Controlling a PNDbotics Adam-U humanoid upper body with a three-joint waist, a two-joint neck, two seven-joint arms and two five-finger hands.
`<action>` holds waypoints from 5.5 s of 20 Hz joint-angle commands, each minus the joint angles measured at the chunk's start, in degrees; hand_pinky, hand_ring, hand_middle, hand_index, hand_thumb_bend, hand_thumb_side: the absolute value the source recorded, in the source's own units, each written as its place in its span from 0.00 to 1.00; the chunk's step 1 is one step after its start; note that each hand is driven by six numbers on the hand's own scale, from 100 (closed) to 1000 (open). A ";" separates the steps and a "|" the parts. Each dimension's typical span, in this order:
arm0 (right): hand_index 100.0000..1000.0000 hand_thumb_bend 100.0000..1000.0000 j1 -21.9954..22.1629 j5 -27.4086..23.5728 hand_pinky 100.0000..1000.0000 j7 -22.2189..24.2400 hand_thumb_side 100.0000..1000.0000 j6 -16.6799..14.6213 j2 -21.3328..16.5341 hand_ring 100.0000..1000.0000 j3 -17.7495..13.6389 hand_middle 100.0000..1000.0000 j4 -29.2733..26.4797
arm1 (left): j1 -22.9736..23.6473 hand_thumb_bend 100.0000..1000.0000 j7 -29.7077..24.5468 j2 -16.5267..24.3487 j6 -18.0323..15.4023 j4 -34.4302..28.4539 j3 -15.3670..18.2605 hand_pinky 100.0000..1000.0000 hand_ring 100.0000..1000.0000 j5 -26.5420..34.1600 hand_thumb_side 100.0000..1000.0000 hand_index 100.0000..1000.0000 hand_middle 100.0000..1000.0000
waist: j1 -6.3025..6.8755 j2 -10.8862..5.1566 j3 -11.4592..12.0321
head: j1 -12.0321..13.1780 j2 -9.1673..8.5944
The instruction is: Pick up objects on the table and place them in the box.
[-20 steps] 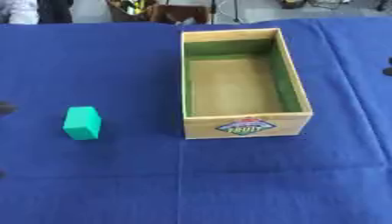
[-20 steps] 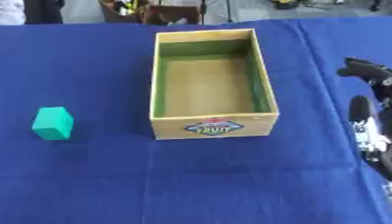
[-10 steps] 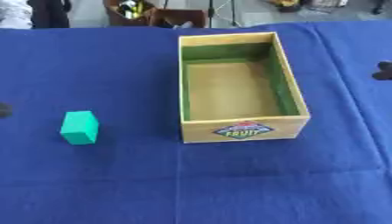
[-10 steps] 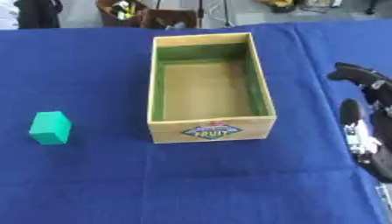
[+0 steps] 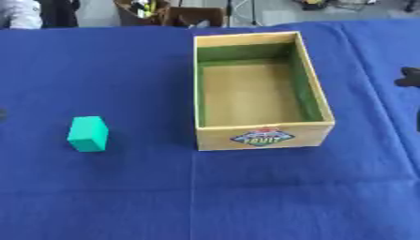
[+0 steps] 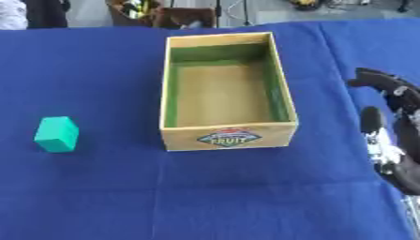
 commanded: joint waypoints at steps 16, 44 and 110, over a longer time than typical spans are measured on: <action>0.82 0.00 -1.00 -0.60 0.89 1.07 0.74 0.46 -0.32 0.87 0.25 0.66 -0.79 | -4.56 0.56 -9.28 1.49 -2.87 1.84 -3.67 0.80 0.86 0.21 0.50 1.00 0.88 | 0.54 -0.27 -0.66 | 0.49 0.28; 0.82 0.00 -2.43 -1.36 0.90 2.63 0.75 0.99 0.60 0.87 0.84 0.65 -0.79 | -7.25 0.50 -6.55 -2.87 -5.22 2.17 -8.54 0.74 0.79 -8.27 0.53 0.95 0.84 | 0.63 1.19 -1.61 | 0.98 -0.87; 0.82 0.00 -3.38 -2.09 0.92 3.79 0.77 1.96 1.71 0.88 1.36 0.64 -0.79 | -23.27 0.70 -9.63 -10.83 -6.43 15.50 -11.08 0.77 0.85 -12.18 0.53 1.00 0.91 | 1.41 2.45 -2.92 | 1.74 -2.24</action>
